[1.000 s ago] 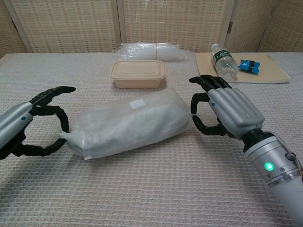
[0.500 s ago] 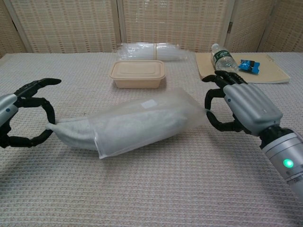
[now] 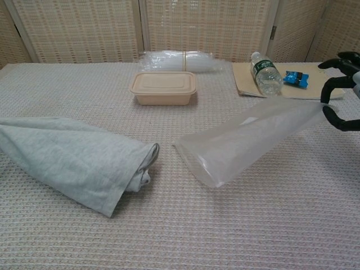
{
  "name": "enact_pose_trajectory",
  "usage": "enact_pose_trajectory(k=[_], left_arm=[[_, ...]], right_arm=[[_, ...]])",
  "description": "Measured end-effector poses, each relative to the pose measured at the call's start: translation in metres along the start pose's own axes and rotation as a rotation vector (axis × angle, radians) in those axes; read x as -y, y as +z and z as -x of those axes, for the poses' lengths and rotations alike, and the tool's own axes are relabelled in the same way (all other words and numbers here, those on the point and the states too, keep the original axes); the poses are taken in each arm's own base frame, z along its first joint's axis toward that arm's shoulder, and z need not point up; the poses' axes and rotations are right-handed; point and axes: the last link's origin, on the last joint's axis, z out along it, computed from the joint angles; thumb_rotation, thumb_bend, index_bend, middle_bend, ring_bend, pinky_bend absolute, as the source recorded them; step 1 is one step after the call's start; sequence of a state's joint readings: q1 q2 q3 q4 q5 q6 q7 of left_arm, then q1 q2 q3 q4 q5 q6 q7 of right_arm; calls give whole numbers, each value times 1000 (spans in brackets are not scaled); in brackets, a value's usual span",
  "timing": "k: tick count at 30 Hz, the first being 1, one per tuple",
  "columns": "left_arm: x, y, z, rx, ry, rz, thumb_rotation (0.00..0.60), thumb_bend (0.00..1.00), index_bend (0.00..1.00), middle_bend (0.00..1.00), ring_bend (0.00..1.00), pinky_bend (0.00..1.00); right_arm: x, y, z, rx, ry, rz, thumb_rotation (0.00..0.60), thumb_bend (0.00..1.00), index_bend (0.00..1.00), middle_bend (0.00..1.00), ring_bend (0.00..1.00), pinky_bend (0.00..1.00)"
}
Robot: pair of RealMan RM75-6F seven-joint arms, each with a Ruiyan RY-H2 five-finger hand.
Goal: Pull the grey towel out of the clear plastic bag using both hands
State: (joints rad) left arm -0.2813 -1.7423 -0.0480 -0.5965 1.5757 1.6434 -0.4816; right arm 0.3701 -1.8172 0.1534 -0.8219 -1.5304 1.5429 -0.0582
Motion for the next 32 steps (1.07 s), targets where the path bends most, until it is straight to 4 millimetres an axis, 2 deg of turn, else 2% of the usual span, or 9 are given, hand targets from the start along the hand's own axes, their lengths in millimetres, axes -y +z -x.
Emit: enact_pose_trajectory(k=[2,3,4,6,8,16,24,29,32], left_arm=[[4,-4,-2,13,-7,-14,600,504,612,100,0,0],[5,-5,-1,22,-15,-16,600,472,539,82,0,0],[5,-6,0,34,-24,-17,600,398,387,48,0,0],[3,-9,1,65,-54,-17,600,239,109,5,0,0],[0,-10,1,91,-90,-18,600,152,3,0,0,0],[-13,-15,-22,208,-72,-80,600,132,90,0,0,0],[-35,-34,-86,193,143,-277,600,156,179,13,0,0],[-29,-54,-129,87,246,-320,600,158,189,11,0,0],[-28,-56,-133,92,240,-316,600,159,190,11,0,0]], right_arm=[[-8,-3,0,15,-6,23,600,590,594,120,0,0],[-11,-5,1,31,-10,29,600,544,479,85,0,0],[-14,-6,2,46,-14,33,600,444,272,37,0,0],[-19,-10,4,85,-17,38,600,278,47,0,0,0],[-22,-13,2,106,-4,43,600,163,0,0,0,0],[-32,-36,-47,108,51,72,600,90,0,0,0,0],[-52,-89,-122,111,-82,173,600,92,0,0,0,0],[-60,-99,-130,158,-82,171,600,92,0,0,0,0],[-60,-97,-128,185,-67,169,600,93,0,0,0,0]])
